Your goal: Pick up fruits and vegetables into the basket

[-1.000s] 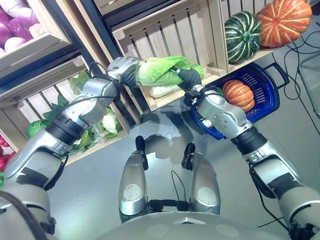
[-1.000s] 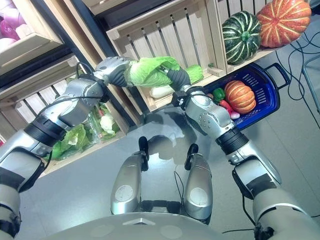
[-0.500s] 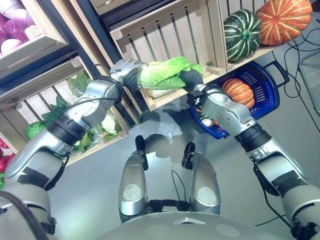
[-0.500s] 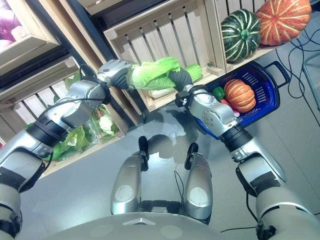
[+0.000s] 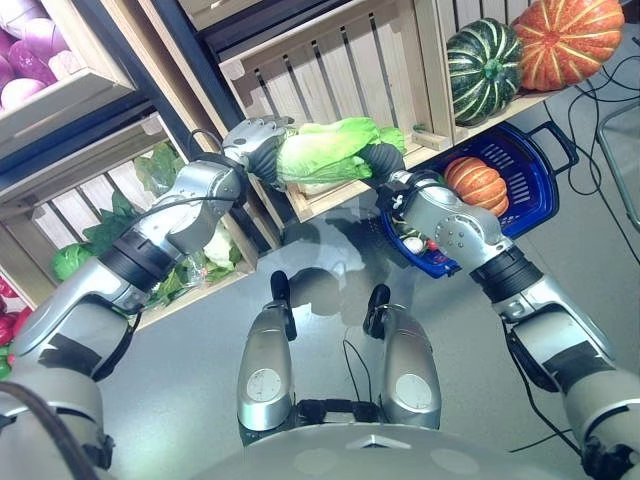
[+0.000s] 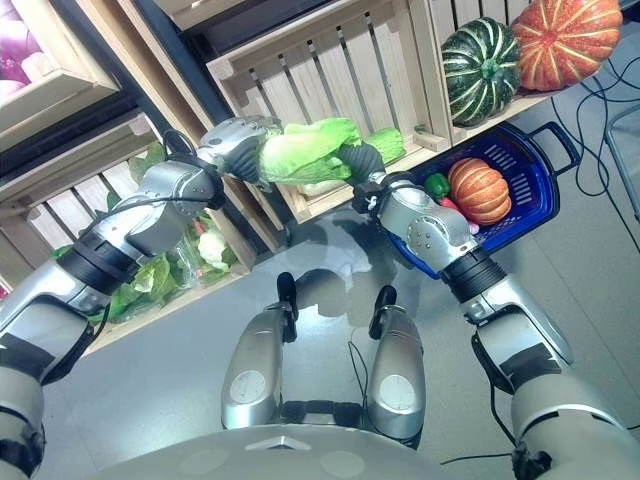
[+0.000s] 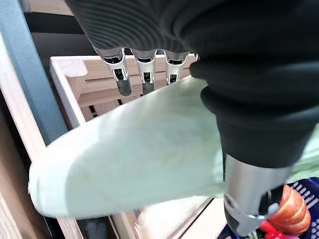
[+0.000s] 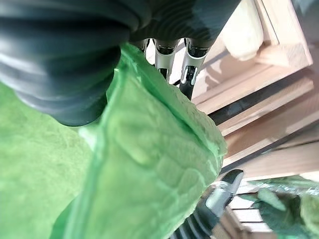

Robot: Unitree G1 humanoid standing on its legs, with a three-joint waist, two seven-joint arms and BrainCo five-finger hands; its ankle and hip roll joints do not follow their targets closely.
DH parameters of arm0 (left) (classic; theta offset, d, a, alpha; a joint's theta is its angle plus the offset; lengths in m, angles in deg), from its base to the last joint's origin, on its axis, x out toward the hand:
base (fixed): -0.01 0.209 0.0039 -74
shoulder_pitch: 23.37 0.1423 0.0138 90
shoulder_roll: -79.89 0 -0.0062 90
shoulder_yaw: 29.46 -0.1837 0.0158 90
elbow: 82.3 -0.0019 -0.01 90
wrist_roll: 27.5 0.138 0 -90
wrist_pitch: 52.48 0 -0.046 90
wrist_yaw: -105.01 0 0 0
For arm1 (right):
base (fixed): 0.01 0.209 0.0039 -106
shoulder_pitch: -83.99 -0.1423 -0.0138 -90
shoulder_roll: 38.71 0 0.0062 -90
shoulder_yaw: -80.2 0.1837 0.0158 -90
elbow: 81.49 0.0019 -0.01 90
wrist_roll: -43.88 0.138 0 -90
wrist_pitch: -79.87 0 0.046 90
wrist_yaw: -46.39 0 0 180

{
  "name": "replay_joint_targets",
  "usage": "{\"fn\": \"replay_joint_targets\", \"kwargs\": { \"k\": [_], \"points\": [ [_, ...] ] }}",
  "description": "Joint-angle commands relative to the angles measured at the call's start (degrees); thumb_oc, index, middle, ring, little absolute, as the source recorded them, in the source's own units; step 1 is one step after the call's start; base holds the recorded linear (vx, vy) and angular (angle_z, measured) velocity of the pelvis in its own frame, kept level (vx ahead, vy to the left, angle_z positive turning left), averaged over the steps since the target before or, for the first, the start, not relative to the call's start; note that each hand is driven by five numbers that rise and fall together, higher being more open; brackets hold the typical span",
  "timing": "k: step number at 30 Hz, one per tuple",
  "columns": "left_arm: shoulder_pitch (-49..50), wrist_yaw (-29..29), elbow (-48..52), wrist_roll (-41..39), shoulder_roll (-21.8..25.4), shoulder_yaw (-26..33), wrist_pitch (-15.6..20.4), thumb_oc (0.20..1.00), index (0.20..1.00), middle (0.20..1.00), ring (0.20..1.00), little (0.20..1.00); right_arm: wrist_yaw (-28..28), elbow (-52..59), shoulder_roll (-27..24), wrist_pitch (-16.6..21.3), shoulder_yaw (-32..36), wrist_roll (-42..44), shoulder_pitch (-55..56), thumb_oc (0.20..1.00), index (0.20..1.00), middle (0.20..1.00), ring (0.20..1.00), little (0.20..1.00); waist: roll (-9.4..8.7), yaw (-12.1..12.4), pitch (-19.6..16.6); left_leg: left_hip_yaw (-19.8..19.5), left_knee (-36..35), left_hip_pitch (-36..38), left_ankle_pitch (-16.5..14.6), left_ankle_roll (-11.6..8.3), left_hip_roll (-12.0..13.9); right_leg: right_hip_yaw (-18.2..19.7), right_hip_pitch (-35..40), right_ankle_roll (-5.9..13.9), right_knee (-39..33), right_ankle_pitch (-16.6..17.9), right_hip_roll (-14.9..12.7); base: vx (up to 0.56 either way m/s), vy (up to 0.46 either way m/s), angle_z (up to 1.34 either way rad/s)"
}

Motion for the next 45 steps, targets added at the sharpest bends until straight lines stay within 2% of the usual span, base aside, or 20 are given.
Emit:
{"fn": "replay_joint_targets", "kwargs": {
  "k": [1, 6, 10, 15, 21, 23, 30, 36, 38, 39, 40, 41, 45],
  "points": [
    [3.8, -1.9, 4.5, -6.0, -0.4, 2.5, 0.6, 1.0, 1.0, 1.0, 1.0, 1.0, -4.3, 6.1, 3.8, 6.6, 8.7, 4.4, -0.7, 0.2, 0.2, 0.2, 0.2, 0.2, -0.2, -1.5, -2.7, 3.2, 4.4, 1.1, -9.0, 1.8, -1.2, 0.8, 2.6, 2.65, -7.2, 2.6, 0.6, -0.04, 0.0, -0.01],
    [7.7, -2.8, 6.9, -9.2, 3.6, 6.6, 1.7, 1.0, 1.0, 1.0, 1.0, 1.0, -6.8, 6.0, 0.3, 8.9, 17.0, 5.1, 5.2, 0.2, 0.2, 0.2, 0.2, 0.2, 0.29, -3.0, -2.0, 3.9, 3.8, 1.1, -8.8, 1.97, -1.2, 1.4, 1.6, 2.62, -6.7, 2.7, 1.0, -0.04, -0.012, -0.01],
    [9.2, -3.3, 8.1, -10.3, 5.0, 8.5, 1.7, 1.0, 1.0, 1.0, 1.0, 1.0, -8.0, 4.8, -1.4, 9.8, 21.3, 6.4, 7.9, 0.2, 0.2, 0.2, 0.2, 0.2, 0.31, -3.6, -1.9, 4.3, 3.7, 1.0, -8.8, 1.98, -1.0, 1.6, 1.1, 2.5, -6.6, 2.7, 1.2, -0.03, -0.047, -0.02],
    [10.6, -3.1, 10.2, -12.5, 7.6, 10.5, 2.2, 1.0, 1.0, 1.0, 1.0, 1.0, -9.7, 0.6, -5.9, 11.9, 27.7, 9.5, 11.0, 0.2, 0.2, 0.2, 0.2, 0.2, 0.15, -4.7, -1.5, 5.1, 3.4, 0.5, -8.5, 1.96, -0.4, 1.7, 0.2, 2.36, -6.8, 2.9, 1.8, -0.04, -0.077, -0.11],
    [12.0, 1.0, 11.5, -18.1, 8.9, 13.1, 2.9, 1.0, 1.0, 1.0, 1.0, 1.0, -11.8, -2.6, -9.2, 13.1, 32.0, 10.8, 13.7, 0.2, 0.2, 0.2, 0.2, 0.2, 0.02, -5.3, -1.2, 5.6, 3.4, -0.2, -8.3, 1.83, 0.1, 1.8, -0.6, 2.05, -6.6, 2.7, 2.4, -0.02, -0.06, -0.08],
    [13.2, 4.1, 10.6, -21.1, 9.0, 14.8, 3.2, 1.0, 1.0, 1.0, 1.0, 1.0, -13.3, -3.5, -10.4, 13.5, 34.5, 11.5, 15.3, 0.2, 0.2, 0.2, 0.2, 0.2, -0.09, -5.7, -1.0, 5.7, 3.6, -0.7, -8.3, 1.79, 0.3, 2.0, -1.3, 1.84, -6.0, 2.5, 2.7, -0.02, -0.075, -0.04],
    [14.5, 11.7, 2.6, -20.7, 8.1, 16.3, 2.3, 1.0, 1.0, 1.0, 1.0, 1.0, -13.1, -4.8, -12.5, 14.0, 38.5, 9.6, 17.7, 0.2, 0.2, 0.2, 0.2, 0.2, -0.4, -6.9, -0.3, 6.2, 4.4, -2.8, -7.7, 1.39, 1.0, 2.3, -3.9, 1.31, -4.3, 2.0, 3.5, -0.02, -0.06, -0.09],
    [14.0, 15.9, -2.0, -21.7, 6.9, 15.6, 2.5, 1.0, 1.0, 1.0, 1.0, 1.0, -10.0, -7.4, -14.3, 12.7, 37.6, 5.8, 17.5, 0.2, 0.2, 0.2, 0.2, 0.2, 0.05, -7.4, -0.3, 6.5, 5.3, -5.7, -7.0, 1.13, 1.0, 2.7, -7.4, 0.93, -2.0, 1.5, 3.6, -0.01, -0.013, -0.07],
    [12.7, 17.1, -3.4, -23.0, 6.3, 15.1, 2.4, 1.0, 1.0, 1.0, 1.0, 1.0, -8.5, -8.9, -14.8, 11.0, 35.5, 5.0, 15.8, 0.2, 0.2, 0.2, 0.2, 0.2, 0.62, -7.4, -0.3, 6.4, 6.3, -8.5, -6.6, 1.11, 0.8, 3.0, -10.6, 0.71, 0.2, 1.0, 3.3, 0.01, 0.027, -0.08],
    [12.1, 17.5, -4.1, -23.4, 6.0, 14.6, 2.3, 1.0, 1.0, 1.0, 1.0, 1.0, -8.5, -9.6, -14.8, 10.4, 34.7, 4.9, 15.2, 0.2, 0.2, 0.2, 0.2, 0.2, 0.96, -7.4, -0.3, 5.7, 6.8, -8.8, -7.6, 0.66, 0.5, 3.8, -11.2, 1.11, 1.3, -0.2, 3.3, 0.0, 0.034, -0.08],
    [11.6, 18.0, -4.7, -24.0, 5.8, 14.3, 2.3, 1.0, 1.0, 1.0, 1.0, 1.0, -8.4, -10.2, -14.9, 9.9, 34.1, 5.1, 14.5, 0.2, 0.2, 0.2, 0.2, 0.2, 1.17, -7.4, -0.3, 6.4, 6.9, -10.0, -6.5, 1.07, 0.6, 3.3, -12.6, 0.64, 1.7, 0.6, 3.1, 0.05, 0.071, -0.1],
    [10.7, 18.7, -5.4, -24.6, 5.3, 13.8, 2.0, 1.0, 1.0, 1.0, 1.0, 1.0, -7.5, -11.2, -14.7, 9.3, 32.9, 4.8, 13.6, 0.2, 0.2, 0.2, 0.2, 0.2, 1.64, -7.3, -0.3, 5.8, 7.4, -10.5, -7.3, 0.64, 0.3, 4.1, -13.2, 1.02, 2.8, -0.6, 3.1, -0.01, 0.067, -0.09],
    [5.4, 19.9, -8.1, -26.2, 4.0, 11.3, 0.5, 1.0, 1.0, 1.0, 1.0, 1.0, -5.3, -16.2, -14.7, 7.3, 29.0, 5.2, 8.5, 0.2, 0.2, 0.2, 0.2, 0.2, 3.14, -7.1, -0.3, 6.0, 8.3, -13.8, -7.2, 0.41, -0.3, 4.8, -17.6, 1.17, 6.0, -2.1, 2.2, 0.03, 0.069, -0.04]
  ]
}}
